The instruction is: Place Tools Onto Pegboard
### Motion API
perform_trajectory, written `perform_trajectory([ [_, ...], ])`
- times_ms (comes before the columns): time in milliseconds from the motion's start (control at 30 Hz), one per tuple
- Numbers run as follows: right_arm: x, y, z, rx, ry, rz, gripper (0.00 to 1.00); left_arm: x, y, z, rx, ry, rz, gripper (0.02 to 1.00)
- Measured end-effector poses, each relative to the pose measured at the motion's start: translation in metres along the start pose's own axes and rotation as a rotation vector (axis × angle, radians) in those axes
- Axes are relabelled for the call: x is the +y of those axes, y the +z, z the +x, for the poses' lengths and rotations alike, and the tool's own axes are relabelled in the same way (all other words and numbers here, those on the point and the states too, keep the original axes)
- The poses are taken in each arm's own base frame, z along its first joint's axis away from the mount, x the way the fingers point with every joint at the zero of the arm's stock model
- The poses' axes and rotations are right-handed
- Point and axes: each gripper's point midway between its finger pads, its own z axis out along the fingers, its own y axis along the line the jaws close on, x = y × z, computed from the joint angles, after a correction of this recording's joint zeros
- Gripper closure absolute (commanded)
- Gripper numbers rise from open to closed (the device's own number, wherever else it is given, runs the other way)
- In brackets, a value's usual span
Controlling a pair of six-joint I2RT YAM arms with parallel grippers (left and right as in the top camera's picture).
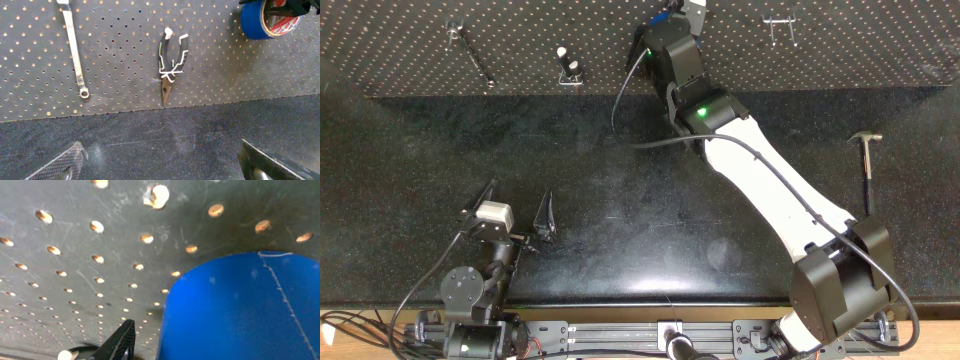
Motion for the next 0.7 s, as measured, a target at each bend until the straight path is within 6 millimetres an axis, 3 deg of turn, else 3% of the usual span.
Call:
perform_trajectory([
  [300,-0.006,-0.012,0.01,0.074,-0.017,0.03,0.656,0.0,0.0,0.0,0.0,0.0,0.0,0.023],
  [700,-0.005,-0.013,0.008,0.068,-0.016,0.031,0.656,0.0,0.0,0.0,0.0,0.0,0.0,0.025],
])
